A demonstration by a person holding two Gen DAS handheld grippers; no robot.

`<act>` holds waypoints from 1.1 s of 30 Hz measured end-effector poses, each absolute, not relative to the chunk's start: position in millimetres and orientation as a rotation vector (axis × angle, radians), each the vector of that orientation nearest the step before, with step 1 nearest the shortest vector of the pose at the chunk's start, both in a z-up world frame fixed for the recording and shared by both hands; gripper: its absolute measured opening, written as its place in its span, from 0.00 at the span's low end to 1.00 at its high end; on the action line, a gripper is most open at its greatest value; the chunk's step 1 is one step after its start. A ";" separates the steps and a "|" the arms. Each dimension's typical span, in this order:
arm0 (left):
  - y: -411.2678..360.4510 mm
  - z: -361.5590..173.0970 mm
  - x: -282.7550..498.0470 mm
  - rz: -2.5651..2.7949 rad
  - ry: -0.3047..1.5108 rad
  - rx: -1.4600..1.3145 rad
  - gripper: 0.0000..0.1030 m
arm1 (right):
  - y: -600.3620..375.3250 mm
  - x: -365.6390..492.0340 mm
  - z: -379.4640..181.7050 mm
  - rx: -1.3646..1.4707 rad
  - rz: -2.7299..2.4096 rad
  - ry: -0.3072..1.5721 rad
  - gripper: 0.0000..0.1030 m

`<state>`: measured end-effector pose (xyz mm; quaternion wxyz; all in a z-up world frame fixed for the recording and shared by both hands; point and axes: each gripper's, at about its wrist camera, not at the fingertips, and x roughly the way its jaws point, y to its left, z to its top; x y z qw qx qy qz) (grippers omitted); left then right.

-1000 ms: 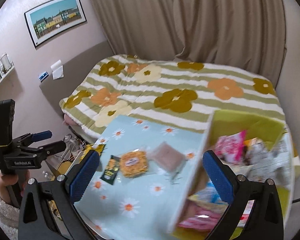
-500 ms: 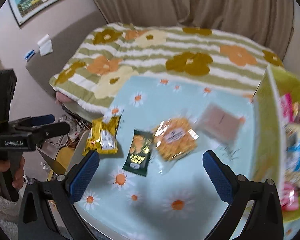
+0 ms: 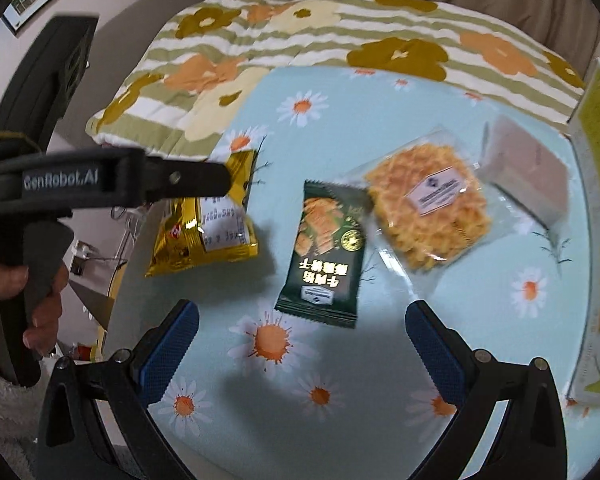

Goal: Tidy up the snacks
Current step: 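Move both tools back over the gold bag and green packet, then grasp the gold bag with the left tool while the right tool grasps the dark-green biscuit packet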

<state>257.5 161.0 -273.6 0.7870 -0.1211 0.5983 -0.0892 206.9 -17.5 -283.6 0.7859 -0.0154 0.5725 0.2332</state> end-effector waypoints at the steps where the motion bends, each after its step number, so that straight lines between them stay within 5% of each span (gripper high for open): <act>1: 157.7 -274.0 259.7 -0.196 1.289 -0.250 0.96 | -17.1 207.5 -285.8 -0.032 0.505 1.239 1.00; 13: 121.7 -270.1 269.5 -0.247 1.286 -0.124 0.95 | -8.5 208.3 -303.1 -0.037 0.500 1.231 0.96; 18: 130.3 -280.7 268.4 -0.230 1.327 -0.118 0.77 | -4.2 203.7 -309.5 -0.080 0.449 1.192 0.83; 22: 132.3 -290.5 267.1 -0.225 1.349 -0.114 0.73 | -1.2 198.1 -309.5 -0.102 0.426 1.157 0.77; 24: 131.7 -295.7 267.2 -0.219 1.361 -0.105 0.61 | 1.4 196.7 -308.9 -0.121 0.414 1.144 0.72; 33: 126.6 -299.1 264.3 -0.254 1.342 -0.016 0.55 | 2.3 202.6 -312.1 -0.148 0.358 1.107 0.71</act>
